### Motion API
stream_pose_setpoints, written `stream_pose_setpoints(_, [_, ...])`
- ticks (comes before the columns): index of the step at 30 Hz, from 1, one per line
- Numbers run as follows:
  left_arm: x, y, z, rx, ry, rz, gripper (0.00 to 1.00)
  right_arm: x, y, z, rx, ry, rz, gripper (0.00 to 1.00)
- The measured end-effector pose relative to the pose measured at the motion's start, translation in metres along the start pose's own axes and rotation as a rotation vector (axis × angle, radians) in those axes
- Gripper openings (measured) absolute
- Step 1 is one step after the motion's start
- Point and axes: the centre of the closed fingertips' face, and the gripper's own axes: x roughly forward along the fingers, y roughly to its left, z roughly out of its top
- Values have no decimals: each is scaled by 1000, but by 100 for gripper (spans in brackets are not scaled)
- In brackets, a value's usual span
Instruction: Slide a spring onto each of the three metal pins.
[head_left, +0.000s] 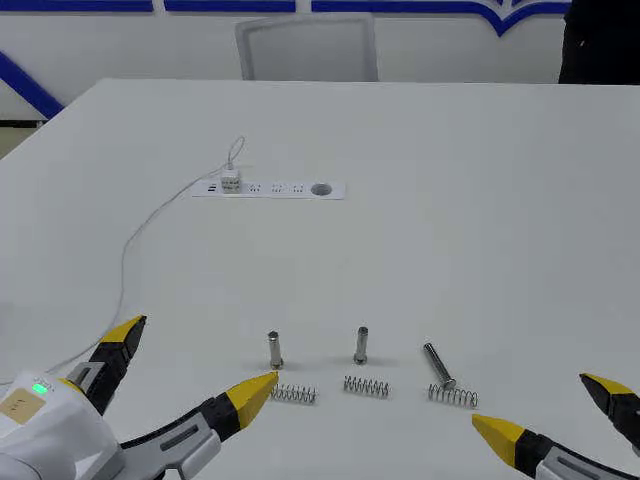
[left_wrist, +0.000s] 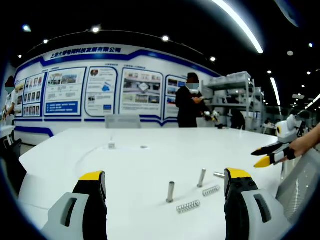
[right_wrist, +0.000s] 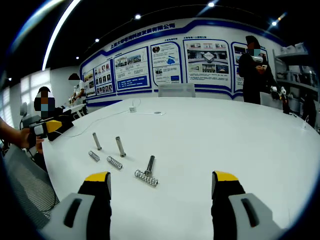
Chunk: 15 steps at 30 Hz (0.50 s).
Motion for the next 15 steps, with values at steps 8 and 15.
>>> stream_pose_setpoints(8, [0,0,0,3,1,0,100,0,1,0,2,-2,1,84])
stream_pose_setpoints(15, [0,0,0,6,2,2,100,-1,1,0,-4,3,0,84])
